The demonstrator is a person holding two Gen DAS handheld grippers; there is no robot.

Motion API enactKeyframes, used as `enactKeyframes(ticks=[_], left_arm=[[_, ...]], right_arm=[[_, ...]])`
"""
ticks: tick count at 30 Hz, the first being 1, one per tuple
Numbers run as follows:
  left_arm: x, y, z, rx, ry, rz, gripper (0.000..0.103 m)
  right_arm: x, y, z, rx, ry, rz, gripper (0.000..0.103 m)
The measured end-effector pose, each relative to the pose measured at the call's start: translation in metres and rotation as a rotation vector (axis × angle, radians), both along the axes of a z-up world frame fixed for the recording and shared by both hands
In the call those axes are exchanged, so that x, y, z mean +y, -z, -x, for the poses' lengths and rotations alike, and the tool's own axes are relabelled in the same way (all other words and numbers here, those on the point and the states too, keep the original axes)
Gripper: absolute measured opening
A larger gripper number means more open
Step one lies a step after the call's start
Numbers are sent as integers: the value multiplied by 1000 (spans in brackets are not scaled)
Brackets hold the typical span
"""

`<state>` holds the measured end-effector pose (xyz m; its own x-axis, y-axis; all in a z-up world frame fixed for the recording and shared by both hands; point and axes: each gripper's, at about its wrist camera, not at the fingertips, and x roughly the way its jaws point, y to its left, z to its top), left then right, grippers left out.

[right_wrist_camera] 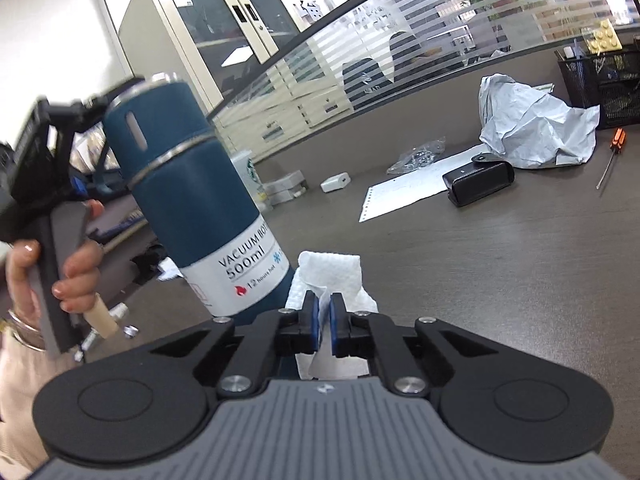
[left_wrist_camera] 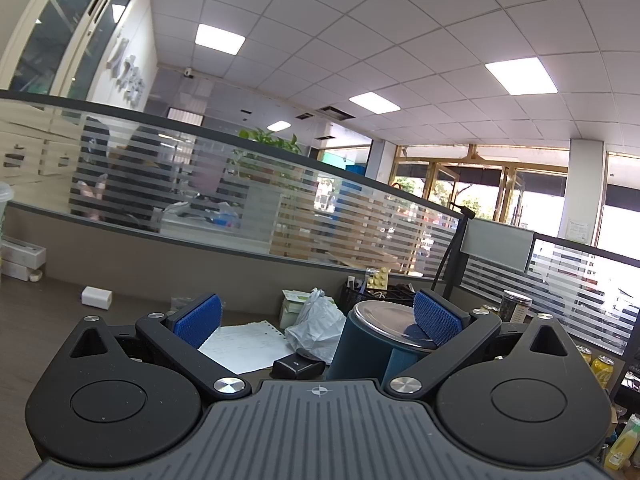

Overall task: Clean container
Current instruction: 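Wipe the thermos body below the label with the right gripper's tissue, then tilt the thermos with the left gripper while the right gripper's tissue wipes its base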

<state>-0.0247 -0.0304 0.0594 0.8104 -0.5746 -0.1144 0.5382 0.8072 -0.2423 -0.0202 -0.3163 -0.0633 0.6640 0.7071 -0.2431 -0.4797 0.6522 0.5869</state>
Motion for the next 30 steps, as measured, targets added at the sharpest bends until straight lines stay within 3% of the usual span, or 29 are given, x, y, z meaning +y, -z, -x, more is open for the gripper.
enactKeyframes(ticks=[4, 8, 10, 17, 20, 25, 30], left_arm=[[0, 0, -1, 0, 1, 0, 103], [4, 2, -1, 1, 4, 3, 103], [6, 2, -1, 2, 5, 3, 103], [3, 3, -2, -2, 4, -1, 103], [4, 3, -2, -3, 6, 0, 103], [4, 3, -2, -2, 10, 3, 103], [4, 3, -2, -2, 15, 5, 103]], right_arm=[[-13, -3, 4, -2, -32, -59, 8], [-15, 6, -4, 54, -65, -122, 8], [-7, 14, -14, 102, -62, -107, 8], [18, 25, -28, 191, -8, 31, 8], [26, 26, -27, 189, 47, 161, 9], [35, 26, -25, 171, 64, 259, 11], [24, 26, -25, 192, 98, 243, 21]])
